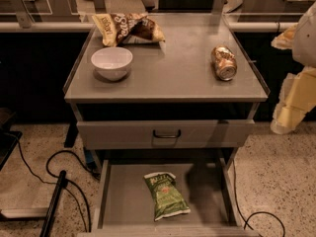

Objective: Pick green jalapeno chip bag from middle drawer and place on counter

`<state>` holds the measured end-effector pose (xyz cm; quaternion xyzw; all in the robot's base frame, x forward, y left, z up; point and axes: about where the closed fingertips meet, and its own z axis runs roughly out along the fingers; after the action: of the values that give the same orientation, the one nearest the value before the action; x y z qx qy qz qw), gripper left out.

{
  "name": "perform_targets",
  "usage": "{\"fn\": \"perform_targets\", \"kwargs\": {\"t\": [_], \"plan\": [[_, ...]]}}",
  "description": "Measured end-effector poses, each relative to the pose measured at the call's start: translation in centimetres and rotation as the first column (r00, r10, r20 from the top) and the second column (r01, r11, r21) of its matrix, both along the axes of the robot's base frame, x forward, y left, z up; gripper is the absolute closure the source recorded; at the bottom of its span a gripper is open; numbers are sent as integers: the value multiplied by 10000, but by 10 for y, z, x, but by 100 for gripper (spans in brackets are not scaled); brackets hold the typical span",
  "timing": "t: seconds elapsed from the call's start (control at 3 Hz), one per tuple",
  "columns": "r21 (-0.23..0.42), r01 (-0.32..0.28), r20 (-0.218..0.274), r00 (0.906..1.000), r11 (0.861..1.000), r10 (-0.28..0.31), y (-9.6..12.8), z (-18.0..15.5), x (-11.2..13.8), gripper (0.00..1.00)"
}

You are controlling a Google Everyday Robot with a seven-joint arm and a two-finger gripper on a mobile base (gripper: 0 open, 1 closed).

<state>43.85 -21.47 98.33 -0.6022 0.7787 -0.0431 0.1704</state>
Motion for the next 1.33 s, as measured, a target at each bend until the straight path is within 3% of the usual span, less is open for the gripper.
{"fn": "perform_targets", "kwargs": {"t": [0.33, 0.67, 1.0, 1.33], "plan": [[0, 0, 0, 10000, 10000, 0, 0, 0, 0, 0], [297, -40, -252, 9997, 9995, 48, 13, -20, -12, 0], [877, -357, -891, 9951, 9955, 436, 51, -67, -31, 0], [1145, -744, -1504, 9844, 9906, 913, 87, -114, -40, 0]]}}
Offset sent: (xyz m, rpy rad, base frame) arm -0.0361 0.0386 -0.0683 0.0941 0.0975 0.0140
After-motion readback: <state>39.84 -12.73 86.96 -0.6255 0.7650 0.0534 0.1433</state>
